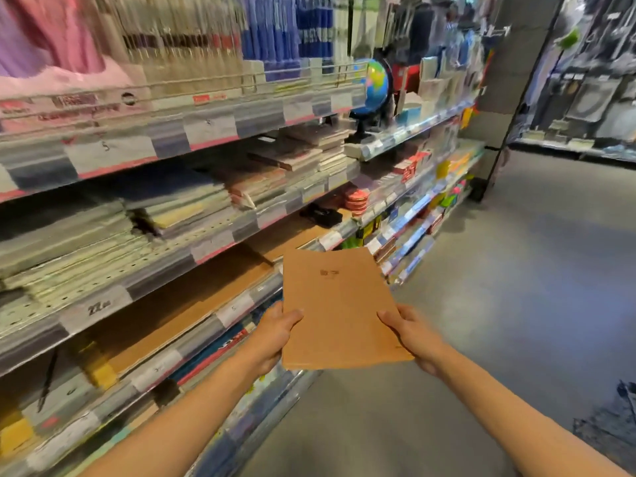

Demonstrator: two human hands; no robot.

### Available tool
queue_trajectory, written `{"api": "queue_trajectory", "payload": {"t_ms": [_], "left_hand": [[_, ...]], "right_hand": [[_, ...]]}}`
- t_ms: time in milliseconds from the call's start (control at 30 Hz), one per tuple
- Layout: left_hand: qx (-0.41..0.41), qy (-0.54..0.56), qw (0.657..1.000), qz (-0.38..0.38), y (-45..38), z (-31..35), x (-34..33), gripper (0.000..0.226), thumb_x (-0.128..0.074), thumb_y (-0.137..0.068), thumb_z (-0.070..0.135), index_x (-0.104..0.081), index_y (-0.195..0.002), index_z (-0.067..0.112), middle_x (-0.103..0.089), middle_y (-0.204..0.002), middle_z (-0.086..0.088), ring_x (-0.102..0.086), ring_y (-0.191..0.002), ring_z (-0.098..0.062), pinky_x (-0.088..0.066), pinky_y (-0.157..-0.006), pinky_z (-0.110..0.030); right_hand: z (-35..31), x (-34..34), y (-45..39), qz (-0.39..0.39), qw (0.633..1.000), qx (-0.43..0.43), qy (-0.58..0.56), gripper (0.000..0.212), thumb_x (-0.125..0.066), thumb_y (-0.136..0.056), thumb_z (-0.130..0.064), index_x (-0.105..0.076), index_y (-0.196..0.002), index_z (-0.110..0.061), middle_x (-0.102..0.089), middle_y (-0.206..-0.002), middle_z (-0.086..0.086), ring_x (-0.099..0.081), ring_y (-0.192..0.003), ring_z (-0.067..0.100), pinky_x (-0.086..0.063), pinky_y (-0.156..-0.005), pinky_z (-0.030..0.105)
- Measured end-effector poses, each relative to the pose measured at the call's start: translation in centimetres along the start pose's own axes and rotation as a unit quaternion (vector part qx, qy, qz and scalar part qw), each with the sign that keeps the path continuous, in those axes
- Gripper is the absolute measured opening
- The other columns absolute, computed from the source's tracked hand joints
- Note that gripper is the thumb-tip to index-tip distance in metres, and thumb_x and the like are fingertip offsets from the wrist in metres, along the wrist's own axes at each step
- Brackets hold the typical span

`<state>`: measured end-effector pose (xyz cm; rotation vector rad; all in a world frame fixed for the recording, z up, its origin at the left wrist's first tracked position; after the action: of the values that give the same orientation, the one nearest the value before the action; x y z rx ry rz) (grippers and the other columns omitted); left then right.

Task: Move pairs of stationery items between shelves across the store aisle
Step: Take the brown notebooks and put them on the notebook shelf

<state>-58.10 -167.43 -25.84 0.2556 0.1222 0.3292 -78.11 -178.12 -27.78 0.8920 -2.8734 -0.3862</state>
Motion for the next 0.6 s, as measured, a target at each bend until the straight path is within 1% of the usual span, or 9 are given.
{"api": "queue_trajectory", "payload": {"t_ms": [67, 167, 200, 300, 367, 400, 467, 533, 600], "left_hand": [[0.002, 0.001, 1.000, 0.018, -2.5, 0.3, 0.3, 0.015, -0.049, -0.093, 0.011, -0.060, -0.103, 0.013, -0.071, -0.086, -0.002, -0.069, -0.069, -0.011, -0.054, -0.059, -0.023], [-0.001, 0.005, 0.999, 0.048, -6.7, 0.7, 1.3, 0.022, -0.048, -0.093, 0.009, -0.058, -0.112, 0.011, -0.071, -0.094, -0.008, -0.068, -0.078, -0.020, -0.054, -0.069, -0.031], [-0.001, 0.004, 0.998, 0.062, -7.9, 1.0, 1.6, 0.023, -0.048, -0.092, 0.008, -0.057, -0.114, 0.009, -0.070, -0.095, -0.009, -0.067, -0.078, -0.020, -0.054, -0.070, -0.032], [0.012, 0.019, 0.994, 0.106, -11.1, 1.4, 2.1, 0.024, -0.048, -0.092, 0.005, -0.057, -0.113, 0.004, -0.069, -0.091, -0.009, -0.067, -0.068, -0.014, -0.055, -0.061, -0.025], [0.028, 0.026, 0.991, 0.130, -12.8, 1.7, 2.5, 0.022, -0.049, -0.093, 0.008, -0.056, -0.113, 0.006, -0.068, -0.089, -0.007, -0.066, -0.070, -0.014, -0.053, -0.053, -0.020], [0.040, 0.028, 0.988, 0.146, -13.6, 1.8, 2.7, 0.020, -0.049, -0.093, 0.011, -0.056, -0.112, 0.007, -0.068, -0.091, -0.007, -0.065, -0.074, -0.015, -0.052, -0.052, -0.020], [0.061, 0.029, 0.981, 0.180, -15.1, 1.7, 3.2, 0.021, -0.049, -0.093, 0.016, -0.055, -0.112, 0.007, -0.068, -0.099, -0.011, -0.064, -0.082, -0.019, -0.050, -0.054, -0.024], [0.069, 0.028, 0.974, 0.213, -16.5, 1.5, 3.8, 0.024, -0.050, -0.093, 0.019, -0.056, -0.114, 0.007, -0.068, -0.104, -0.013, -0.064, -0.086, -0.020, -0.048, -0.058, -0.026], [0.074, 0.018, 0.966, 0.249, -17.7, 1.5, 4.2, 0.024, -0.050, -0.094, 0.019, -0.056, -0.114, 0.007, -0.068, -0.103, -0.011, -0.063, -0.086, -0.019, -0.047, -0.058, -0.025]], "right_hand": [[-0.2, 0.5, -3.4, -0.017, 1.000, -0.010, 0.001, 0.021, -0.044, -0.096, -0.016, -0.061, -0.107, -0.011, -0.073, -0.081, 0.002, -0.069, -0.062, 0.009, -0.052, -0.051, 0.022], [-1.0, 1.0, -8.3, -0.030, 0.999, -0.015, 0.014, 0.026, -0.046, -0.095, -0.018, -0.059, -0.116, -0.008, -0.071, -0.097, 0.010, -0.069, -0.069, 0.013, -0.054, -0.059, 0.026], [-1.5, 1.1, -9.9, -0.035, 0.999, -0.019, 0.018, 0.027, -0.046, -0.095, -0.018, -0.058, -0.117, -0.008, -0.070, -0.099, 0.011, -0.069, -0.070, 0.013, -0.054, -0.059, 0.025], [-2.8, 1.1, -14.1, -0.065, 0.997, -0.028, 0.026, 0.022, -0.045, -0.096, -0.018, -0.056, -0.114, -0.013, -0.069, -0.101, 0.009, -0.069, -0.077, 0.016, -0.054, -0.062, 0.025], [-3.7, 0.9, -16.7, -0.082, 0.996, -0.034, 0.027, 0.021, -0.045, -0.096, -0.019, -0.055, -0.113, -0.014, -0.069, -0.103, 0.010, -0.066, -0.084, 0.021, -0.054, -0.067, 0.027], [-4.1, 0.8, -17.9, -0.092, 0.995, -0.034, 0.036, 0.020, -0.045, -0.096, -0.019, -0.055, -0.112, -0.014, -0.069, -0.101, 0.009, -0.066, -0.085, 0.021, -0.054, -0.066, 0.026], [-4.6, 0.5, -20.2, -0.106, 0.992, -0.033, 0.053, 0.016, -0.046, -0.096, -0.018, -0.056, -0.106, -0.014, -0.068, -0.096, 0.005, -0.065, -0.083, 0.019, -0.053, -0.062, 0.023], [-4.7, 0.2, -22.6, -0.117, 0.990, -0.040, 0.064, 0.018, -0.047, -0.095, -0.019, -0.055, -0.109, -0.011, -0.067, -0.097, 0.006, -0.065, -0.086, 0.021, -0.054, -0.066, 0.026], [-4.7, -0.2, -25.0, -0.136, 0.987, -0.048, 0.075, 0.024, -0.047, -0.095, -0.020, -0.052, -0.115, -0.009, -0.066, -0.102, 0.008, -0.064, -0.090, 0.024, -0.054, -0.070, 0.031]]}}
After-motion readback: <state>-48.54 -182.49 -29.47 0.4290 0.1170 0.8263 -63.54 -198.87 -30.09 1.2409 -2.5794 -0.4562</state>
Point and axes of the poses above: each hand's wrist, its own y-axis away from the middle knuckle, its own x-axis out of the back of the hand, z = x × y, the point moved 3 cm from there along -y, towards the middle knuckle
